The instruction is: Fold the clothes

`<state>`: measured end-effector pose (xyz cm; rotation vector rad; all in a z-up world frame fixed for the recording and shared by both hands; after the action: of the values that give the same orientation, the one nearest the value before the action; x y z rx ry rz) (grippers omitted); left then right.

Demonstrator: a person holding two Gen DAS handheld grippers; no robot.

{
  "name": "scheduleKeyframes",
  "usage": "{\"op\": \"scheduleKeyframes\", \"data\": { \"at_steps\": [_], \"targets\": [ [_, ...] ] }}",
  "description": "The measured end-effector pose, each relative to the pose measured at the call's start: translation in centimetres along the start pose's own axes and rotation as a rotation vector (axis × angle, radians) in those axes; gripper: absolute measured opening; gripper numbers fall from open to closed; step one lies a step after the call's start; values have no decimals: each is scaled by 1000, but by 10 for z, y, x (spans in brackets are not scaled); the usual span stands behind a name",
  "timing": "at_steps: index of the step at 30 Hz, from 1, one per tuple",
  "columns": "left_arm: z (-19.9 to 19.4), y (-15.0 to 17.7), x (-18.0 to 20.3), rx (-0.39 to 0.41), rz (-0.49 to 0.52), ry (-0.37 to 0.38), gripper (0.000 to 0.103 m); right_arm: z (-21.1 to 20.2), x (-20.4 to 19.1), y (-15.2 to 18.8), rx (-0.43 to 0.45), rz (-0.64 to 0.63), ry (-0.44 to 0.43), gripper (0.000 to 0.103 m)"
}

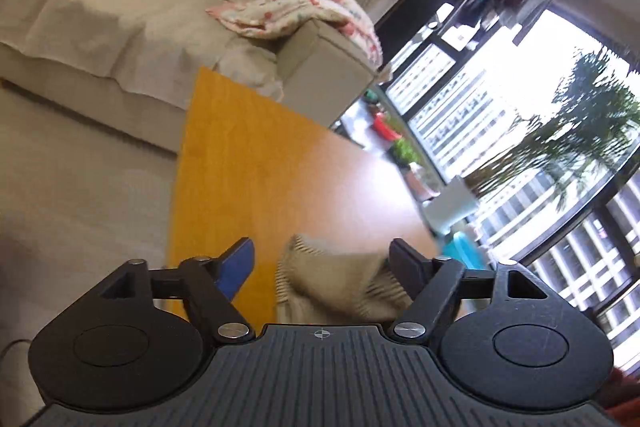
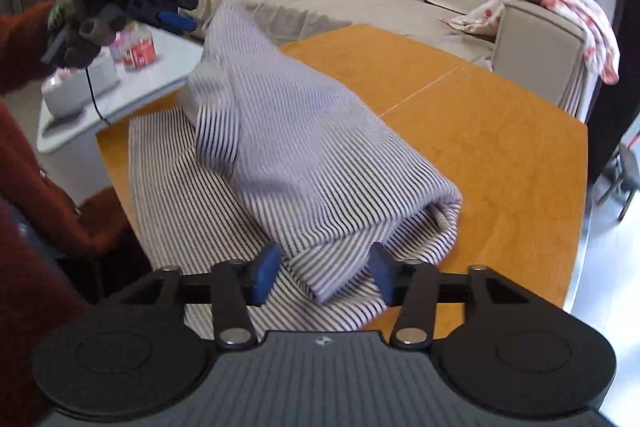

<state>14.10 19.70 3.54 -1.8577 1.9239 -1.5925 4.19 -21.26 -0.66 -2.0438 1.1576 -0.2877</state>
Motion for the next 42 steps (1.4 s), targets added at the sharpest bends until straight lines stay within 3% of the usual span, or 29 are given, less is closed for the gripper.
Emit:
{"op": "scheduleKeyframes", "data": {
  "at_steps": [4,8,10,13,16,21,24,28,32,36,37,40,42],
  "targets": [
    [47,1,24,-101,33,-48,87,-7,23,-8,58,236,-55,68],
    [99,23,25,-254,24,-112,78,-15,47,-17,117,472,-111,71],
    [115,34,23,-298,22,-132,72,5,50,-16,84,522,-113,71],
    [125,37,19,-278,59,-150,57,30,50,-16,40,502,-90,71],
    [133,33,12,-248,34,-146,44,52,49,-17,10,491,-77,69],
    [142,27,4,-213,-5,-131,40,71,63,-35,23,492,-82,67],
    [158,12,1,-179,4,-141,33,85,75,-51,24,465,-55,60],
    [185,-20,8,-112,55,-153,28,108,101,-90,48,416,20,43],
    [179,-26,11,-135,88,-135,29,107,125,-129,107,318,127,38],
    [152,3,-6,-252,197,-215,46,92,143,-104,54,357,170,40],
    [142,8,-12,-273,213,-237,50,90,146,-94,37,376,177,45],
    [126,1,-11,-257,146,-207,51,66,157,-64,46,475,173,54],
    [127,-8,-1,-224,106,-166,59,50,158,-57,91,515,155,57]
  ]
}}
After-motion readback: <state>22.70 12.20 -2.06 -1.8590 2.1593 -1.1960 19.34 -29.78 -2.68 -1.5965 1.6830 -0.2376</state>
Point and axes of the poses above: each gripper's, at about its wrist camera, not at the fingertips, and z roughly the way its jaws point, x to its right, y to its underside, the point moved 6 cm from there along z, roughly the way its jaws point, and after that the axes turned 2 degrees about z, right-handed, at the moved point
